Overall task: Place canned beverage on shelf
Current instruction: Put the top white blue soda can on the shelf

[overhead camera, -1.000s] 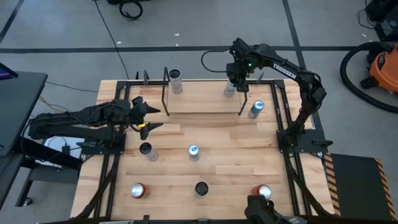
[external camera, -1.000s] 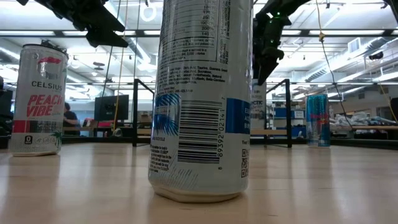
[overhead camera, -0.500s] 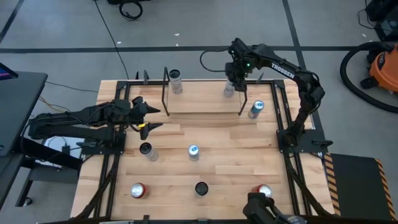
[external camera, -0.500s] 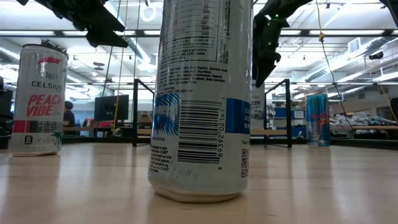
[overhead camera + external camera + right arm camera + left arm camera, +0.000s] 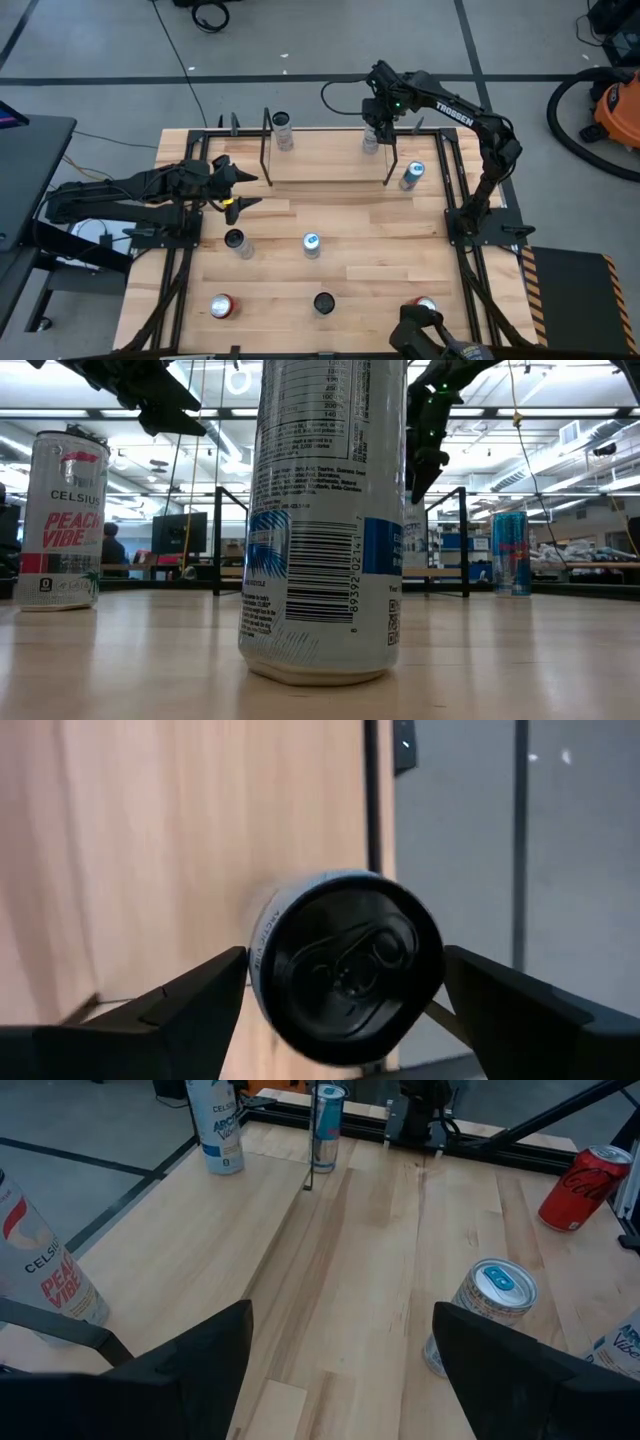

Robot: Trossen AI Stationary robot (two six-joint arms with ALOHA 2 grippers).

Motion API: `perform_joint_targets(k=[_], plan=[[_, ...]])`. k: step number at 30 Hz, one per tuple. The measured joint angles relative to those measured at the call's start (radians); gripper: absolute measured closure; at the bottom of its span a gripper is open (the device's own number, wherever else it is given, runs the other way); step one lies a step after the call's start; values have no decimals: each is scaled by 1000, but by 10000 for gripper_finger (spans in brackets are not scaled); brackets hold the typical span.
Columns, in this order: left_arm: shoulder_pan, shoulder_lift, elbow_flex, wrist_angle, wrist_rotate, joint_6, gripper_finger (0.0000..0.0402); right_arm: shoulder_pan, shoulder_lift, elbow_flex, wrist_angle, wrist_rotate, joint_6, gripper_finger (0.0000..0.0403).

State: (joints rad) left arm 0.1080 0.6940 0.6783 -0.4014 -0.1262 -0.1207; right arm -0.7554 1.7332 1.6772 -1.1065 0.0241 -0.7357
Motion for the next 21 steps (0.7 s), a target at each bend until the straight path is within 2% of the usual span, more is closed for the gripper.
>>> perform_joint_targets(k=[3,12,17,21], plan=[[0,0,0,0,0,0,90,0,-1,0,17,45,-1,59],[0,0,0,0,0,0,90,4,-2,0,22,47,6,59],[0,0,0,0,0,2,90,17,-3,0,-6,95,43,59],[0,0,0,0,0,2,90,39,-23,0,-12,93,54,59]])
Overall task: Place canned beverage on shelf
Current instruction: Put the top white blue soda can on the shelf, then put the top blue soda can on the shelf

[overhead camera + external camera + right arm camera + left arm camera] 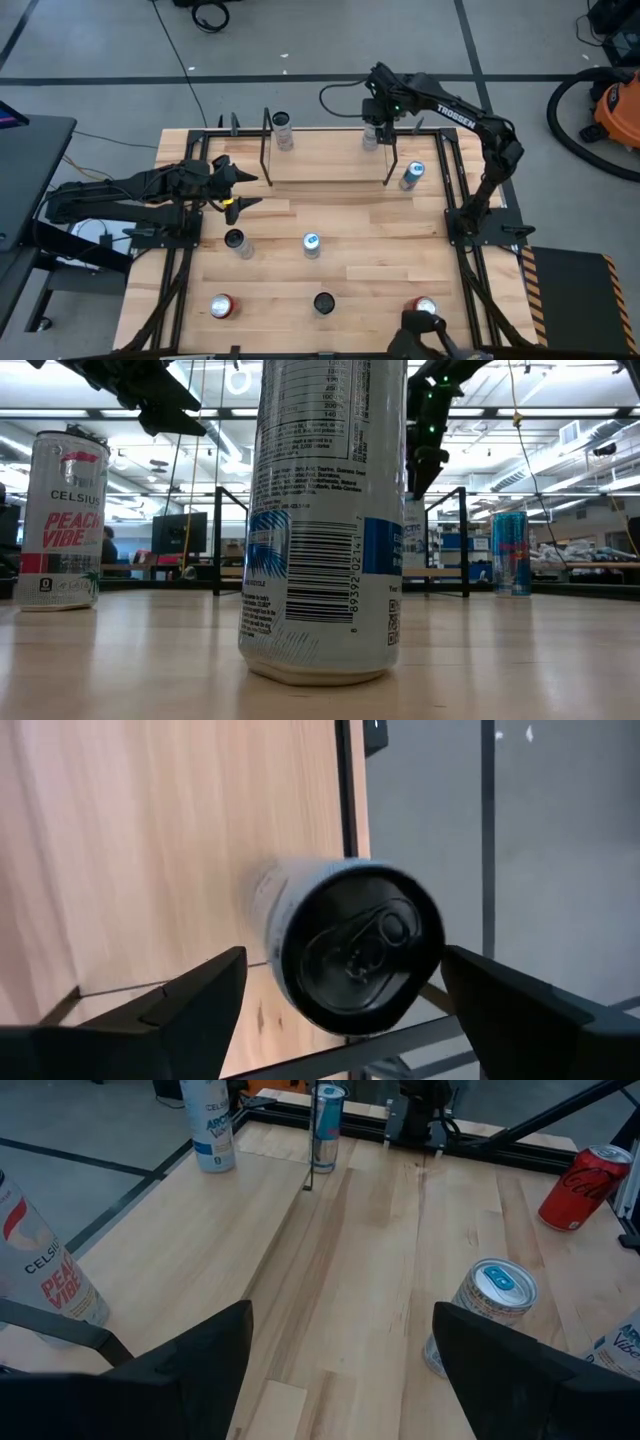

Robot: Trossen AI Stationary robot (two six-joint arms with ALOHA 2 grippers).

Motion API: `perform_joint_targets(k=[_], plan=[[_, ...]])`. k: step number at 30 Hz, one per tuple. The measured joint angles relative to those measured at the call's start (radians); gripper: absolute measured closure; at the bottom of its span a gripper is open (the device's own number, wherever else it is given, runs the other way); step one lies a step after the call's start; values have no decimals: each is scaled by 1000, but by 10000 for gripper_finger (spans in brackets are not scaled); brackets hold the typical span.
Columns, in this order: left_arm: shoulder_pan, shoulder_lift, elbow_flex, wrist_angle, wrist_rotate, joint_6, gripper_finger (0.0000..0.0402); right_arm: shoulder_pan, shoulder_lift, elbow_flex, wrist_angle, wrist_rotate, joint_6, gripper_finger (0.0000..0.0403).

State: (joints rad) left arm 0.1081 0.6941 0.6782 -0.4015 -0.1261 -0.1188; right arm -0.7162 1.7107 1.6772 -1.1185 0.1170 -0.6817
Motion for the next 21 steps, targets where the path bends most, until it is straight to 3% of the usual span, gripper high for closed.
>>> perform_joint_targets(k=[12,21], plan=[[0,0,0,0,0,-1,90,82,-125,0,1,-5,116,60],[0,0,0,0,0,-1,90,142,-207,0,-127,43,340,60]])
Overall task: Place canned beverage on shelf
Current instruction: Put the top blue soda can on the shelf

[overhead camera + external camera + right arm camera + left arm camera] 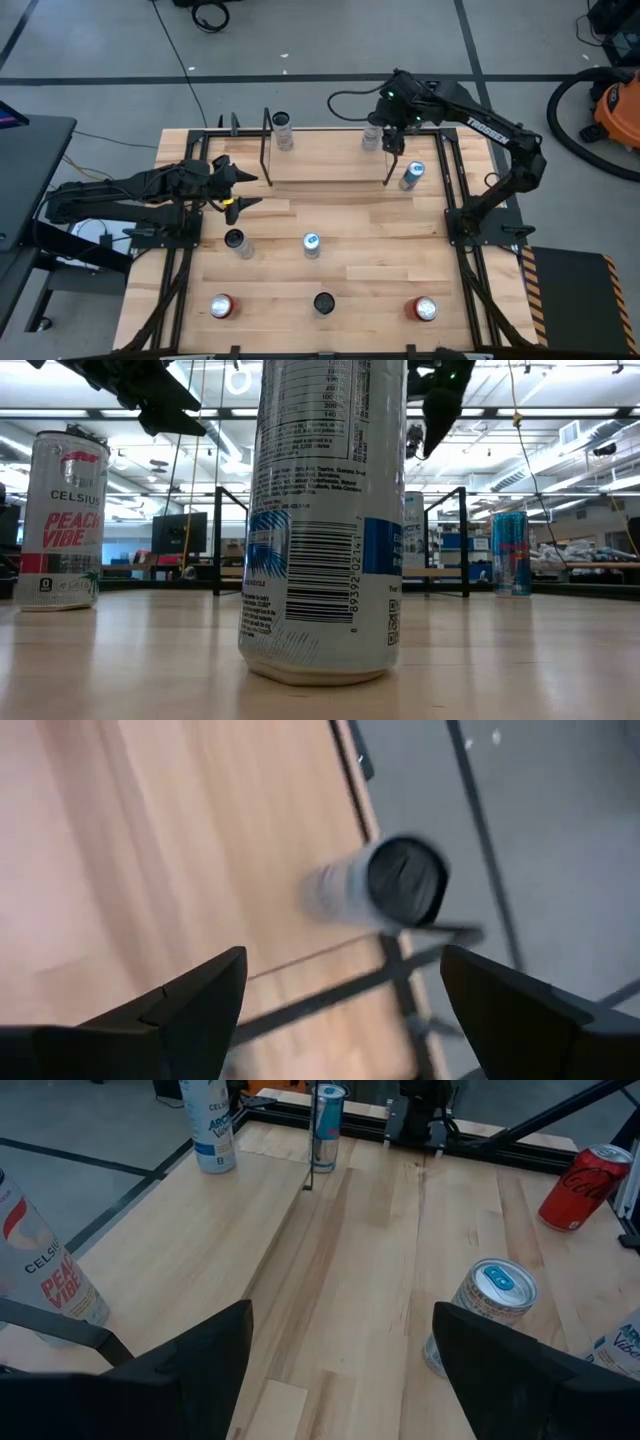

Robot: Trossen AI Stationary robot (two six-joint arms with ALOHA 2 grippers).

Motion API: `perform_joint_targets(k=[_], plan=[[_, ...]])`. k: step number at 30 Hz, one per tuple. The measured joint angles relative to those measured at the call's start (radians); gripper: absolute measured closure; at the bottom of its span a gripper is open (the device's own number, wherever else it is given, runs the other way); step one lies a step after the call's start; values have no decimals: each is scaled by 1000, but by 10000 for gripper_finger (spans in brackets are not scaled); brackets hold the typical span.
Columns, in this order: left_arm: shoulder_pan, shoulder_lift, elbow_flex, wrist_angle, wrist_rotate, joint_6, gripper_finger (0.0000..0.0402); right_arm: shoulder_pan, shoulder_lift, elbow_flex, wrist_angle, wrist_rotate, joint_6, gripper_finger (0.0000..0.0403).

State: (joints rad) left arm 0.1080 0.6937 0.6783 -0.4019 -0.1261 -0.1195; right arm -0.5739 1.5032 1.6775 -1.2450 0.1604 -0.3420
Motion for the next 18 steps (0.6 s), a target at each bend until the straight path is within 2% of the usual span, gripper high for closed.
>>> perform_joint_targets(k=[11,18], plan=[[0,0,0,-4,0,25,90,63,-28,-6,-230,20,373,60],[0,0,0,-51,0,25,90,70,-48,-112,-270,29,512,60]])
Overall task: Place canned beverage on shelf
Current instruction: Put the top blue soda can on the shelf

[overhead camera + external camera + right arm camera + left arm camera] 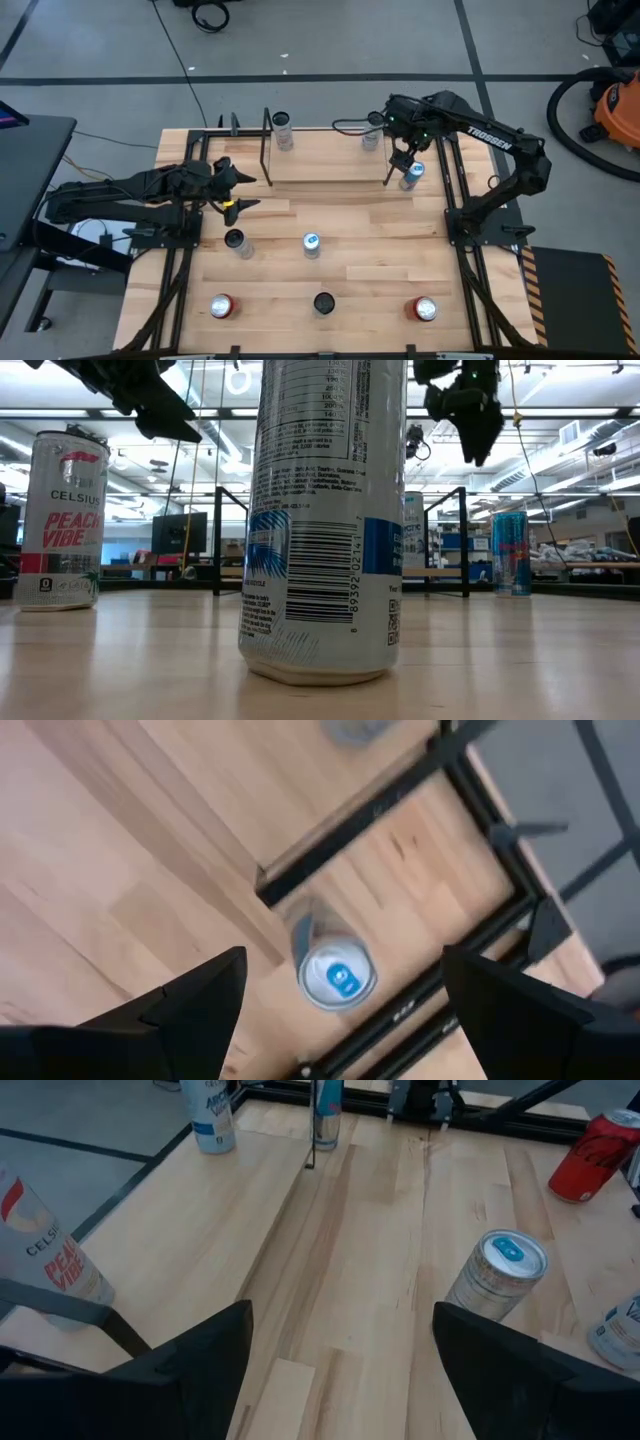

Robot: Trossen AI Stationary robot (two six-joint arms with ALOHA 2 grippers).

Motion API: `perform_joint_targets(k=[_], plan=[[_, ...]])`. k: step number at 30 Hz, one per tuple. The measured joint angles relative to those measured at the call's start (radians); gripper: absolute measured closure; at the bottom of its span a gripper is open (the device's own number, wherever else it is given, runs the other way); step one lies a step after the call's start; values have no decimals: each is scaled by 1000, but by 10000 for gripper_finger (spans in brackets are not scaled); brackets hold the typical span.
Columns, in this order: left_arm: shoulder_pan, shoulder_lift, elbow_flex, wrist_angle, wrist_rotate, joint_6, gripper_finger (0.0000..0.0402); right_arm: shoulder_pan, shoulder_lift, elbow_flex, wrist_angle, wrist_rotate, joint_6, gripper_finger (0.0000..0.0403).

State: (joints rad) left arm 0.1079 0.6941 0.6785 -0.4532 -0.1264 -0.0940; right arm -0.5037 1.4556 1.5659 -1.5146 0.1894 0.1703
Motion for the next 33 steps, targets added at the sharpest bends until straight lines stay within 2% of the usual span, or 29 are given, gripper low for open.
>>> perform_joint_targets(k=[11,24,33], plan=[[0,0,0,0,0,2,90,0,-112,-193,6,28,167,60],[0,0,0,0,0,2,90,-2,-221,-425,165,28,201,60],[0,0,0,1,0,2,90,-14,-217,-462,247,57,202,60]])
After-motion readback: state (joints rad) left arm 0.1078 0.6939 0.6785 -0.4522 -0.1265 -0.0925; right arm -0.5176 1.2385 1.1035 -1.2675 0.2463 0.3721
